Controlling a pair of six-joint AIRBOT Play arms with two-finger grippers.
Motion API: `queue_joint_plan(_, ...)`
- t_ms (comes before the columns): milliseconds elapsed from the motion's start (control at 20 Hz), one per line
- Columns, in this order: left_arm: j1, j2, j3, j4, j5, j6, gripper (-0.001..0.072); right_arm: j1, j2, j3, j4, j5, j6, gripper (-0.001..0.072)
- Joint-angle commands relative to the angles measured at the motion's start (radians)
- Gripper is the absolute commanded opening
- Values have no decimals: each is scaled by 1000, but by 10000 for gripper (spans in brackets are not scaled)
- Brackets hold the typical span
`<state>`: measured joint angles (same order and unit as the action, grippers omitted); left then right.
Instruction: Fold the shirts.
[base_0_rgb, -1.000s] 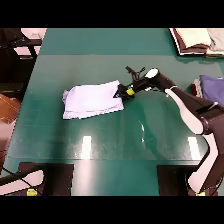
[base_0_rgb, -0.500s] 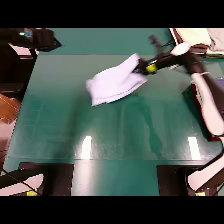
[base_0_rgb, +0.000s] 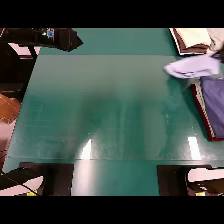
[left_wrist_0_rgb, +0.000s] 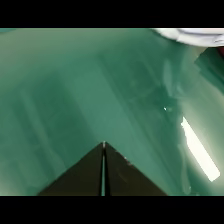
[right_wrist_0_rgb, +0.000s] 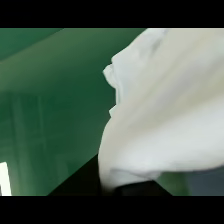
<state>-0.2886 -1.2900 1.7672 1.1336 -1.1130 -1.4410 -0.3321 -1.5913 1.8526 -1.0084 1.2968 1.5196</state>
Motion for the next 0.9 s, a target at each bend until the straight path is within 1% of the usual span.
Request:
queue_joint_plan(0,-11,0,0,-4,21,-2,22,-155,21,1,-4,-15,28,17)
queue_joint_plan(250,-11,0,0,-4,21,-2,22,-181,22,20,-4,-132,28,17)
queue_joint_plan(400,-11,0,0,-3,21,-1,22,-163,23,135,-5,-146,27,17)
queue_joint_plan(550,-11,0,0,-3,21,1,22,-162,42,246,-5,-121,27,17)
queue_joint_plan(650,-11,0,0,-3,21,2,22,-174,91,215,-14,-113,27,17)
queue_joint_plan(750,-11,0,0,-3,20,2,22,-210,164,117,-15,-109,25,17)
queue_joint_plan(850,-11,0,0,-3,19,2,22,-255,220,38,-16,-69,5,17)
